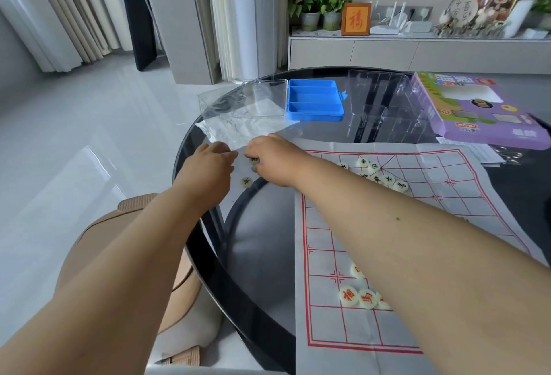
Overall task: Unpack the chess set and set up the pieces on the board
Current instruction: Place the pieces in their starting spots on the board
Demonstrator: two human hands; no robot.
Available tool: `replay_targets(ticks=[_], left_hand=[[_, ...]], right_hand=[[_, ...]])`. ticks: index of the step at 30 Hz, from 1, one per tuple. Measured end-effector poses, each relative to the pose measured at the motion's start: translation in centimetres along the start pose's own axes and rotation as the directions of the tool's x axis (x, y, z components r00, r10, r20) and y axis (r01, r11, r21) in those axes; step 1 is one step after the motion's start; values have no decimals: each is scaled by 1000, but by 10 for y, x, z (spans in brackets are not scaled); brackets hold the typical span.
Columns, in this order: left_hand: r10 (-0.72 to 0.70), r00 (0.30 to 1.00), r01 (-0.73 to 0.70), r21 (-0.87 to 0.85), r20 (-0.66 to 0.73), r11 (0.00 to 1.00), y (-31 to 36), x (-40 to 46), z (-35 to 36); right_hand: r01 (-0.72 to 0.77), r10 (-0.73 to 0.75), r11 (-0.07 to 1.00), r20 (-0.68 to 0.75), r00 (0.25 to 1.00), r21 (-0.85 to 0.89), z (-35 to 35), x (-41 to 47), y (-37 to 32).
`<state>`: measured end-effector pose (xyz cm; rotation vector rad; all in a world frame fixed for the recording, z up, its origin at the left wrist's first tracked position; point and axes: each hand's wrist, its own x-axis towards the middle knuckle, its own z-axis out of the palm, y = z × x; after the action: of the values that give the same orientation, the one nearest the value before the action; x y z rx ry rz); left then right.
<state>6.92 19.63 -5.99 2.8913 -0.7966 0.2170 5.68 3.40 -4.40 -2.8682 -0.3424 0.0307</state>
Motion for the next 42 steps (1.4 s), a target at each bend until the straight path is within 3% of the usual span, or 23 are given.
replay_targets(ticks=[4,6,9,13,18,24,27,34,42], left_hand=[[-19,1000,19,5,-21,1000,-3,0,2],[-56,994,43,-139,-90,989,-2,0,2],[-222,950,138,-341,-221,930,1,-4,-3],[-348,922,291,-286,-172,913,-3,-4,-4],[-303,947,283,-168,-108,944,-2,1,4],[-226,960,174,-276,-166,945,-1,2,7],[-155,980,107,-331,-123,937,-7,1,3],[102,995,-98,-242,5,965,0,2,0],[157,986,-139,-261,49,955,-4,-6,-17]], right_hand=[[24,-23,999,-26,999,31,-3,-11,5],[29,-26,996,-30,999,79,-9,-19,5],[-4,11,990,-51,999,143,-11,-24,5],[-82,95,982,-68,993,172,-6,-20,3],[-100,114,979,-65,991,178,-5,-18,-1],[-85,93,975,-31,995,203,-8,-22,0],[-106,109,973,-3,994,207,-12,-25,2],[-165,167,976,-2,986,144,-12,-25,-9],[-166,168,973,-2,986,161,-12,-31,-11]])
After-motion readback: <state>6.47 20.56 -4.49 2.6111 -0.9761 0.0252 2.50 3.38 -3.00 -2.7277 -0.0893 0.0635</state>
